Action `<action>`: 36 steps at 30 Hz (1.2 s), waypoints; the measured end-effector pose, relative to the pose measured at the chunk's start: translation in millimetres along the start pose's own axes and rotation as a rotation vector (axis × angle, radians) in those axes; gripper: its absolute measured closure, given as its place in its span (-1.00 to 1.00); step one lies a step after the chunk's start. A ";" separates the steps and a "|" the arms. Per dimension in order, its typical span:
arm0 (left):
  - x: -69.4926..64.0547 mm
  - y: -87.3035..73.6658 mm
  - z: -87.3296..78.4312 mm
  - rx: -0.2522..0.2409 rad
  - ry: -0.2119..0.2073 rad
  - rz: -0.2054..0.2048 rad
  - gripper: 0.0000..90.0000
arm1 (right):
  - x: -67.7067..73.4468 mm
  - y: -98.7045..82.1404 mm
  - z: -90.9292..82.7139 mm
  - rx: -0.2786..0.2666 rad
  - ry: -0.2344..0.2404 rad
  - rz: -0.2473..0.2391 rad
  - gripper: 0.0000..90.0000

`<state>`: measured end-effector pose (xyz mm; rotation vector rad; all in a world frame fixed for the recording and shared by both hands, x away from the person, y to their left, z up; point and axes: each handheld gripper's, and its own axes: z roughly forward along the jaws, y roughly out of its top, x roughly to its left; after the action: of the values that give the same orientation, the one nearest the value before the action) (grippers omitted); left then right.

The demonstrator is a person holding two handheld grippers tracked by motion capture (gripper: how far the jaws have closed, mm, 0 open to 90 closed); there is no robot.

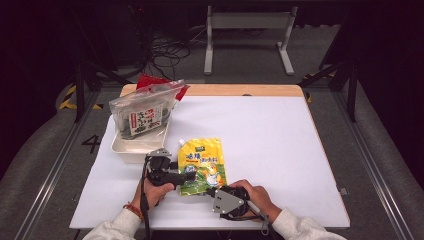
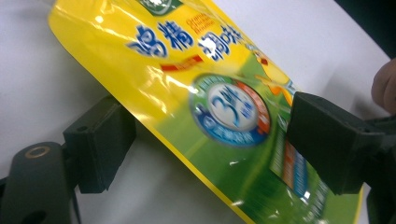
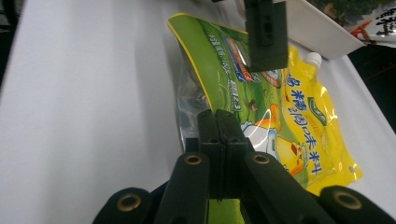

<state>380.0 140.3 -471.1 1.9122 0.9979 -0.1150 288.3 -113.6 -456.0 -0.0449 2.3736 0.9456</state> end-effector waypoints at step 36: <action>-43.6 26.6 -21.7 -0.220 0.040 0.266 0.97 | -52.0 -59.4 -72.3 -0.119 0.046 0.428 0.00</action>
<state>362.5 125.4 -420.6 1.8300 0.7404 0.1800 309.2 -213.4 -423.4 0.4155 2.4128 1.2929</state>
